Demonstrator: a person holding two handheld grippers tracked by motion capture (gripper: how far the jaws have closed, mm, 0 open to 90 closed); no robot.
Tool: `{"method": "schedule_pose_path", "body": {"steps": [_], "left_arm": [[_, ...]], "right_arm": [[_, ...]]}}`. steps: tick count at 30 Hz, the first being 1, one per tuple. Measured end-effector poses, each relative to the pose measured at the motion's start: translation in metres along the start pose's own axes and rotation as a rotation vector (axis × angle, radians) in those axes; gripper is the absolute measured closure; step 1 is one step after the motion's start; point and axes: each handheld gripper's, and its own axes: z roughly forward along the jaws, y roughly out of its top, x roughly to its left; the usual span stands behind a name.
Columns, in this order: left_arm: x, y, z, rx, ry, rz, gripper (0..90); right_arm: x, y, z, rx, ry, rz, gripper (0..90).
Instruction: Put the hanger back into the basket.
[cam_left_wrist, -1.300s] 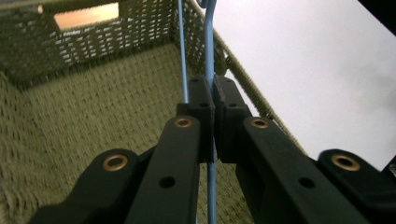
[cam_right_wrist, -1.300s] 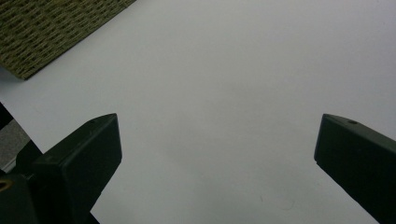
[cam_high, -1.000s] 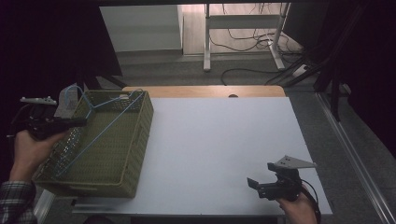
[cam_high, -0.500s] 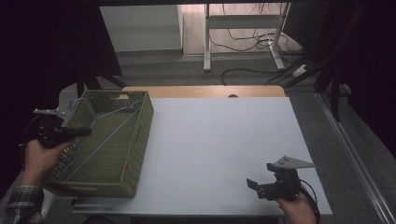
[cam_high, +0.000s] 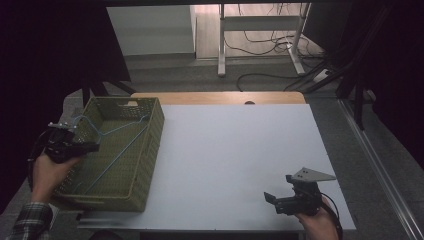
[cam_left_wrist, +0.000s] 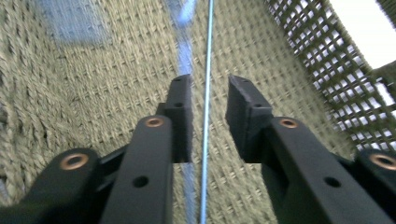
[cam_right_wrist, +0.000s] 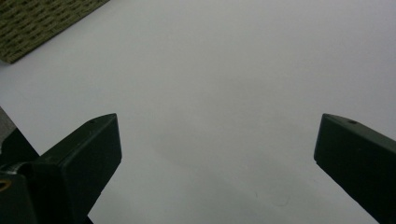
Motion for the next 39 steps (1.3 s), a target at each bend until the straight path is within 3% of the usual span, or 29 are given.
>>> {"method": "schedule_pose_path", "body": {"steps": [3, 4, 6, 13, 20, 21, 28, 39], "left_arm": [[-0.006, 0.000, -0.005, -0.028, 0.005, -0.003, 60.7], [-0.009, 0.000, -0.007, -0.042, -0.007, -0.002, 51.8], [-0.017, 0.000, -0.009, -0.068, -0.035, 0.002, 48.5], [-0.050, 0.001, -0.018, -0.156, -0.117, 0.075, 31.2], [-0.083, -0.005, -0.023, -0.232, -0.199, 0.122, 21.4], [-0.083, -0.005, -0.023, -0.232, -0.199, 0.122, 20.7], [-0.117, -0.017, -0.022, -0.260, -0.232, 0.196, 13.6], [-0.153, -0.039, -0.012, -0.282, -0.251, 0.236, 4.0]], "right_arm": [[0.000, 0.000, 0.000, -0.001, -0.007, -0.009, 0.6], [0.000, 0.000, -0.001, -0.005, -0.008, -0.009, 0.6], [0.000, 0.001, -0.002, -0.006, -0.010, -0.010, 0.6], [0.000, 0.001, -0.004, -0.012, -0.014, -0.008, 0.6], [0.000, 0.002, -0.007, -0.013, -0.019, -0.010, 0.5], [0.000, 0.002, -0.007, -0.013, -0.019, -0.010, 0.5], [0.000, 0.002, -0.009, -0.025, -0.026, -0.019, 0.0], [0.000, 0.001, -0.009, -0.022, -0.021, -0.018, 0.0]]}}
